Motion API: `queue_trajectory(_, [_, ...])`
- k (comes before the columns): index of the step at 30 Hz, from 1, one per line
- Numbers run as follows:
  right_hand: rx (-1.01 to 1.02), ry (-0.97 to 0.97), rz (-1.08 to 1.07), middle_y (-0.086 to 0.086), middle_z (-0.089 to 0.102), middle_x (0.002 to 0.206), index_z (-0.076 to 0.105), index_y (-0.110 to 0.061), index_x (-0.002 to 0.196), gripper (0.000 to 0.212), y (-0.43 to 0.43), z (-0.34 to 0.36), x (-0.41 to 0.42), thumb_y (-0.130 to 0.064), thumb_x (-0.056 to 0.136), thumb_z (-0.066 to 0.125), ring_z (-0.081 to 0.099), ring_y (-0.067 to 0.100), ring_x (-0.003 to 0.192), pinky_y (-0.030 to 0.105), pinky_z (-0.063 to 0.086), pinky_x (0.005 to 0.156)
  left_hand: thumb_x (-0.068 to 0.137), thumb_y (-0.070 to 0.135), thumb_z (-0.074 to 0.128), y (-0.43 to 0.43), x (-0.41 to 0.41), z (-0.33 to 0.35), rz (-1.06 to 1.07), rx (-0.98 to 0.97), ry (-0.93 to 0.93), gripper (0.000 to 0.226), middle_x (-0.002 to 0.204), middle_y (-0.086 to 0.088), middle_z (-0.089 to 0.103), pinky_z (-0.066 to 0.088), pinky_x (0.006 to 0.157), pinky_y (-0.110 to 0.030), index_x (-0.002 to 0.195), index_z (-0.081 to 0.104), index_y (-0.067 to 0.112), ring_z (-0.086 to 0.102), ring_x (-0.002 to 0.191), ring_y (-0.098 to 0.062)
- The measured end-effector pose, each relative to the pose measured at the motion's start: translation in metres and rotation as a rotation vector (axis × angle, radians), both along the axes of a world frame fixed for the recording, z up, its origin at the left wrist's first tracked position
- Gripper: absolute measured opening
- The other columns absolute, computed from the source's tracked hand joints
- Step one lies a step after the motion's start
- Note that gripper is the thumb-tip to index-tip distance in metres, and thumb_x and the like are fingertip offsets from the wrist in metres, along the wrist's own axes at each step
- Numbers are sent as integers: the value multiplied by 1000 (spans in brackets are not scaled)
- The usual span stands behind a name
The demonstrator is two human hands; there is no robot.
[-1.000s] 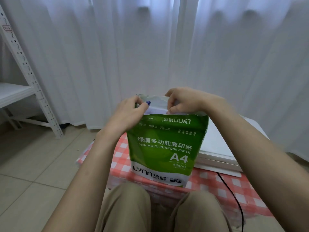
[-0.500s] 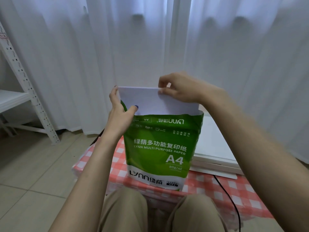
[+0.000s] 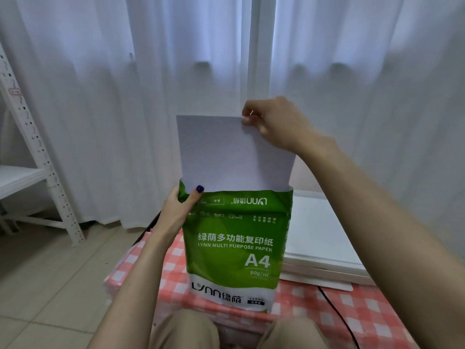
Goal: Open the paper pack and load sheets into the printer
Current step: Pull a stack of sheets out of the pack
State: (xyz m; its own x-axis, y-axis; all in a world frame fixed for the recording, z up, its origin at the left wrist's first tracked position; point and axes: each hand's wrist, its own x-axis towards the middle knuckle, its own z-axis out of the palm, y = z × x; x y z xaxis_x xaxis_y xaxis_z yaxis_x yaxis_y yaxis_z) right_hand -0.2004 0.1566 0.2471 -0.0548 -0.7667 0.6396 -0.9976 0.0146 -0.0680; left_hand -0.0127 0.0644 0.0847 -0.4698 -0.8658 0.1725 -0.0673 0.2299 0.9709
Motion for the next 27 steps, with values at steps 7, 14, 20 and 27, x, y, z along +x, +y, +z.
queue_trajectory(7, [-177, -84, -75, 11, 70, 103, 63, -12, 103, 19, 36, 39, -19, -21, 95, 48, 60, 30, 95, 32, 46, 79, 72, 25, 76, -5, -5, -2, 3, 110, 77, 47, 101, 4, 66, 52, 85, -34, 114, 55, 17, 65, 93, -16])
queue_trajectory(14, [-312, -157, -133, 15, 70, 100, 63, -8, 101, 21, 68, 47, -28, -22, 94, 50, 59, 34, 94, 35, 46, 79, 71, 18, 78, 1, -10, 0, 78, 164, 157, 29, 91, -2, 68, 54, 77, -35, 95, 61, 17, 66, 83, -23])
queue_trajectory(20, [-539, -323, -247, 17, 69, 100, 62, -5, 101, 22, 99, 59, -48, -19, 95, 46, 51, 27, 80, 21, 28, 63, 71, 14, 79, 4, -11, 3, 113, 172, 131, 34, 94, -12, 69, 54, 81, -40, 101, 65, 7, 66, 85, -30])
queue_trajectory(27, [-642, -620, -449, 20, 68, 109, 64, -1, 104, 24, 125, 25, -85, -17, 94, 50, 55, 35, 110, 27, 38, 86, 67, 24, 82, 5, -13, -1, 188, 158, 100, 37, 100, -14, 69, 54, 88, -48, 98, 63, 14, 66, 93, -34])
